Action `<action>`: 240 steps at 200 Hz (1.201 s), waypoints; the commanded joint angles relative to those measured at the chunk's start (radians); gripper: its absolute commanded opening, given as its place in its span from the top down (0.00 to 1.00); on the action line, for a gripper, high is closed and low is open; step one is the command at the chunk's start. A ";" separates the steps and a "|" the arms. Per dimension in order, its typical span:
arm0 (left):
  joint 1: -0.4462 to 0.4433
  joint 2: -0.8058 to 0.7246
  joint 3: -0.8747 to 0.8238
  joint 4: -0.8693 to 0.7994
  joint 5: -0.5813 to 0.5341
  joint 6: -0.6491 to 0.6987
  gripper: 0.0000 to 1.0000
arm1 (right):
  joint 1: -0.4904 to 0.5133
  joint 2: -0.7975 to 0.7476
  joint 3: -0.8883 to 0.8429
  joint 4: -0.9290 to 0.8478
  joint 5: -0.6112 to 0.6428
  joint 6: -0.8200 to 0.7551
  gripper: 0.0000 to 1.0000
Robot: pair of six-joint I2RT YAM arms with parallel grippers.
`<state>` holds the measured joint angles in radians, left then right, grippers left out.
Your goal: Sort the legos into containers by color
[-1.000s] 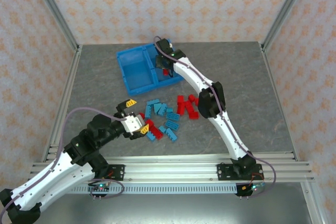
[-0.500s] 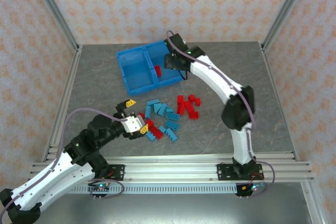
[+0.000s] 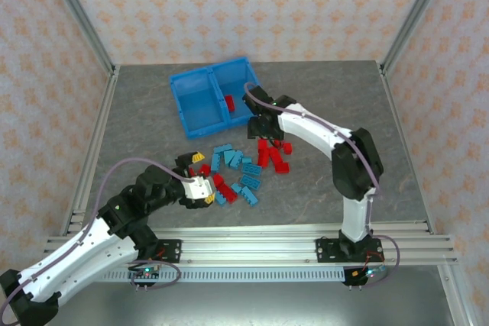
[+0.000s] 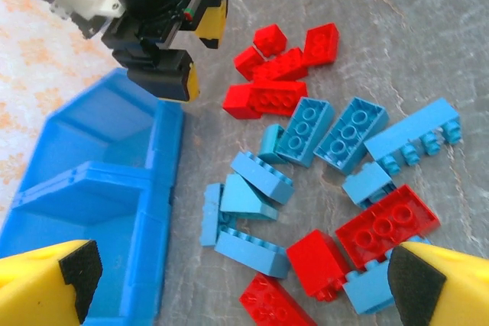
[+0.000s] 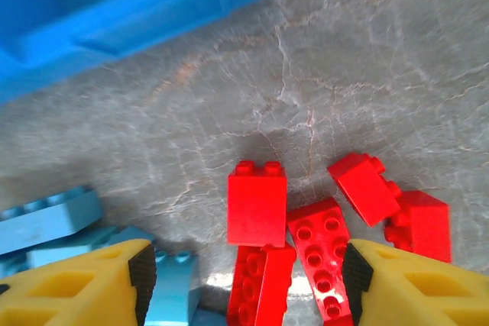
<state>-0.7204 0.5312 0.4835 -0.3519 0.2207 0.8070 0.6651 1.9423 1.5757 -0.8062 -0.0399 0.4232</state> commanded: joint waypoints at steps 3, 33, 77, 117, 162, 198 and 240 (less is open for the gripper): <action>-0.007 0.007 0.029 -0.032 -0.022 0.021 0.01 | -0.001 0.059 0.056 -0.026 0.063 -0.001 0.33; -0.007 -0.018 0.018 -0.034 -0.053 0.024 0.01 | -0.004 0.128 0.062 -0.009 0.049 0.008 0.37; -0.008 -0.011 0.015 -0.032 -0.035 0.031 0.01 | -0.004 0.173 0.051 0.013 0.035 0.032 0.48; -0.007 -0.007 0.018 -0.039 -0.025 0.036 0.01 | -0.004 0.158 0.031 0.016 0.043 0.046 0.61; -0.008 -0.012 0.017 -0.037 -0.027 0.037 0.01 | 0.009 -0.055 -0.016 0.075 0.092 0.053 0.70; -0.008 -0.007 0.018 -0.037 -0.012 0.040 0.01 | 0.061 -0.167 0.079 0.057 0.108 0.037 0.70; -0.008 0.013 0.023 -0.037 -0.017 0.037 0.01 | 0.103 -0.145 0.204 0.151 0.195 -0.011 0.70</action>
<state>-0.7204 0.5316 0.4835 -0.3782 0.2016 0.8368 0.7628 1.7676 1.7184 -0.7086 0.0708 0.4492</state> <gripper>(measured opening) 0.993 0.308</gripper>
